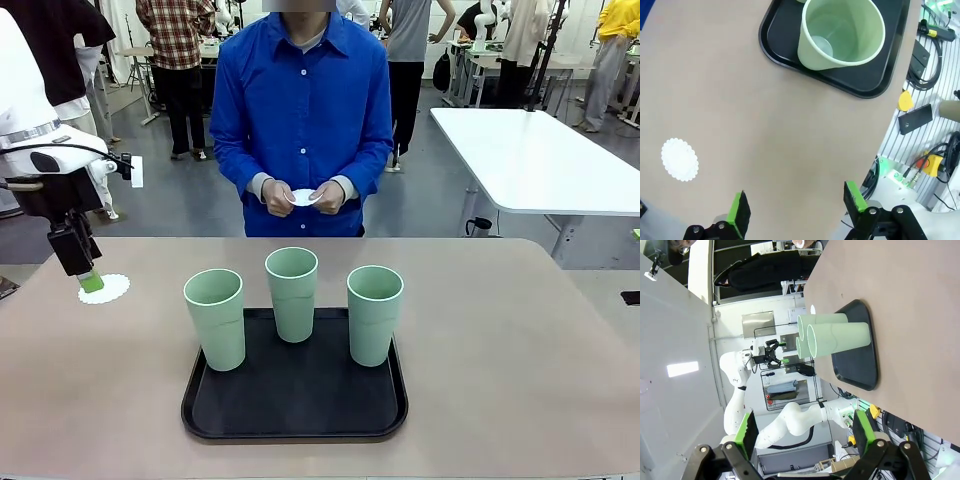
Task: Place coasters on the table and set cups on them.
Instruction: Pick up one Reusable plastic cup and place it on a coaster set by the human.
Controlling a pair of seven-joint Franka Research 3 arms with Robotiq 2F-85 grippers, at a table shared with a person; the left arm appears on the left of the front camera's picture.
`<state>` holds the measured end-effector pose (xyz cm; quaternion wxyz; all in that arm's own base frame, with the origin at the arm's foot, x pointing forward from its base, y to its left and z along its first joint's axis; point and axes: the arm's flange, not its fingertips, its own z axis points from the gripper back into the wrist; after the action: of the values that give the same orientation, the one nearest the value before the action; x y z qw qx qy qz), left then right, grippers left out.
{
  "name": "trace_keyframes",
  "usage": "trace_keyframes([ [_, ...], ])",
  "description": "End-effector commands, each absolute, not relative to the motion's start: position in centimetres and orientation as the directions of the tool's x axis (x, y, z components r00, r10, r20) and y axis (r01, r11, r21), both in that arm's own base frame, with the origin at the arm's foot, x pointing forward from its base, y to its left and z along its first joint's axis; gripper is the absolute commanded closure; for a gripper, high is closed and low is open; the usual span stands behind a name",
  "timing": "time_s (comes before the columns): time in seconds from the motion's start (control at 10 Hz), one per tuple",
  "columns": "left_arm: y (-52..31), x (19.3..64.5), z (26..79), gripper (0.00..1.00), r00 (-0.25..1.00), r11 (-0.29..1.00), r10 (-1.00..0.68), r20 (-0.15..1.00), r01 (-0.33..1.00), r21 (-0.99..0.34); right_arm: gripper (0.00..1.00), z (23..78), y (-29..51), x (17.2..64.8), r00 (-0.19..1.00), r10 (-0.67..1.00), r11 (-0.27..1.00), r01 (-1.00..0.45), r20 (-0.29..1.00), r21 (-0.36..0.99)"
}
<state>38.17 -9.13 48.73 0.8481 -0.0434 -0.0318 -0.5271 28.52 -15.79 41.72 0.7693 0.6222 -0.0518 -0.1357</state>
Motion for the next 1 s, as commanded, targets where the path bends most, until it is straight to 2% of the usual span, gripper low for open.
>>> trace_keyframes([
  [0.0, -8.2, 39.0, 46.9, 0.00, 0.350, 0.335, -0.835, 0.425, 0.935, -0.113, 0.00, 41.7, -15.8, 28.7, 0.955, -0.284, 0.174, 0.138, -0.085, 0.975],
  [0.1, -7.6, 39.6, 45.8, 0.00, 0.222, 0.196, -0.729, 0.647, 0.974, -0.113, 0.00, 41.7, -15.8, 28.7, 0.955, -0.284, 0.174, 0.138, -0.085, 0.975],
  [0.2, -7.1, 40.3, 45.2, 0.00, 0.139, 0.123, -0.648, 0.749, 0.989, -0.076, 0.00, 41.7, -15.8, 28.7, 0.955, -0.284, 0.174, 0.138, -0.085, 0.975],
  [0.4, -5.9, 40.4, 43.8, 0.00, 0.002, 0.002, -0.551, 0.835, 1.000, -0.002, 0.00, 41.7, -15.8, 28.7, 0.955, -0.284, 0.174, 0.138, -0.085, 0.975],
  [0.6, -4.9, 41.2, 40.4, 0.00, 0.020, -0.048, -0.330, 0.944, 0.998, -0.038, 0.00, 41.7, -15.8, 28.7, 0.955, -0.284, 0.174, 0.138, -0.085, 0.975],
  [0.9, -4.1, 41.2, 36.8, 0.00, 0.044, -0.058, -0.222, 0.974, 0.997, -0.059, 0.00, 41.7, -15.8, 28.7, 0.955, -0.284, 0.174, 0.138, -0.085, 0.975],
])
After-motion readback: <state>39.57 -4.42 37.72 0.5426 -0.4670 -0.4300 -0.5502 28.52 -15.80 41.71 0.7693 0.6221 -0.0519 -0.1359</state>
